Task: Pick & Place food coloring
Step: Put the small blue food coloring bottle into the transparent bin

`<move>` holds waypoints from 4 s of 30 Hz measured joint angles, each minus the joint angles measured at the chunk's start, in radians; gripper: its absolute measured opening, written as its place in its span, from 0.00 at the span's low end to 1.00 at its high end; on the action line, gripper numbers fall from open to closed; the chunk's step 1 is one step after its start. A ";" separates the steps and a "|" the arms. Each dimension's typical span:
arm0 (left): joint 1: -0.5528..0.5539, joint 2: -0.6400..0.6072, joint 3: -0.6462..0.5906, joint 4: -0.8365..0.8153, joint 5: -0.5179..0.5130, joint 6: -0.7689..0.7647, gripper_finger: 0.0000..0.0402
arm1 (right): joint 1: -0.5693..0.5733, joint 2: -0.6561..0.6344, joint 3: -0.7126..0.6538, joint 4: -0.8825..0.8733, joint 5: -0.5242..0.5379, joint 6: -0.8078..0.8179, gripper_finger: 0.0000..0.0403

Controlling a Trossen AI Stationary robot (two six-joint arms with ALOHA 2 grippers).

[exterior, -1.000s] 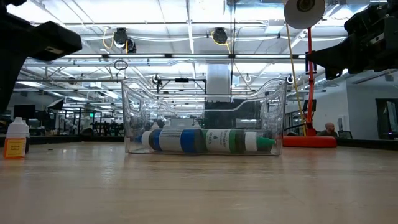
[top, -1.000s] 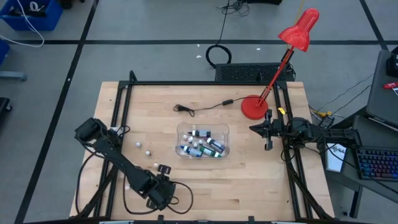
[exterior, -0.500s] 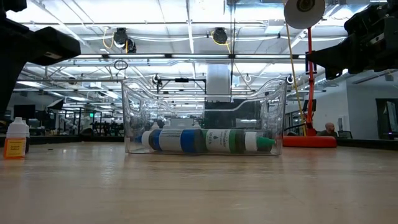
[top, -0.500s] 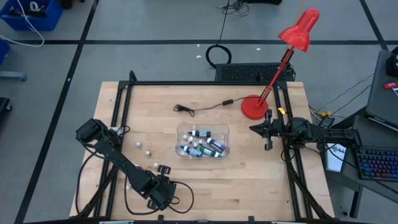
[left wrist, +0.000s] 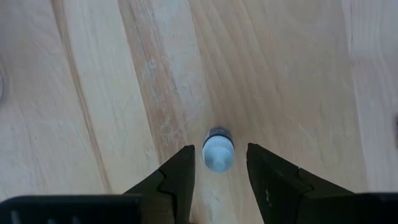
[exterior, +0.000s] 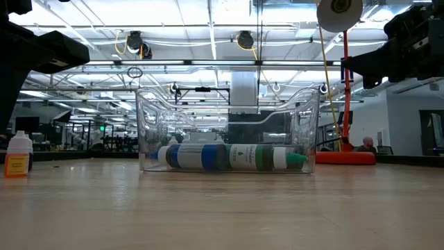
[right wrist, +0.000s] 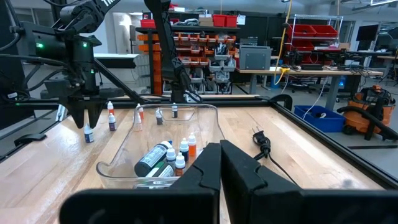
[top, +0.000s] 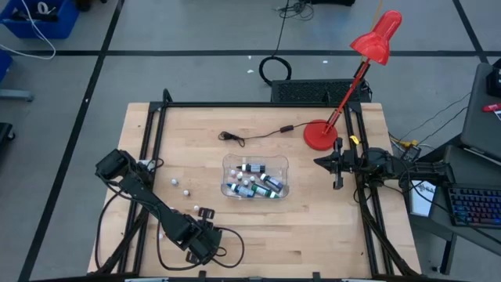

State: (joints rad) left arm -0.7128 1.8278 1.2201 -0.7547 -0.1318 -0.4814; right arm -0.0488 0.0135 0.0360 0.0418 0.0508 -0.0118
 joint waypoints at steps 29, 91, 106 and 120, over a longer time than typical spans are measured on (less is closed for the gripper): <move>0.019 0.011 -0.049 0.050 0.037 -0.026 0.37 | 0.000 0.000 0.000 0.000 0.000 0.000 0.00; 0.019 0.010 -0.019 0.000 0.044 0.001 0.37 | 0.000 0.000 0.000 0.000 0.000 0.000 0.00; 0.024 0.010 -0.019 0.000 0.044 0.008 0.22 | 0.000 0.000 0.000 -0.001 0.000 0.000 0.00; 0.076 0.007 -0.018 0.009 0.056 0.050 0.08 | 0.000 0.000 0.000 -0.001 0.000 0.000 0.00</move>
State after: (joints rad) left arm -0.6367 1.8347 1.2022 -0.7454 -0.0760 -0.4310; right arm -0.0486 0.0135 0.0357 0.0410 0.0506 -0.0120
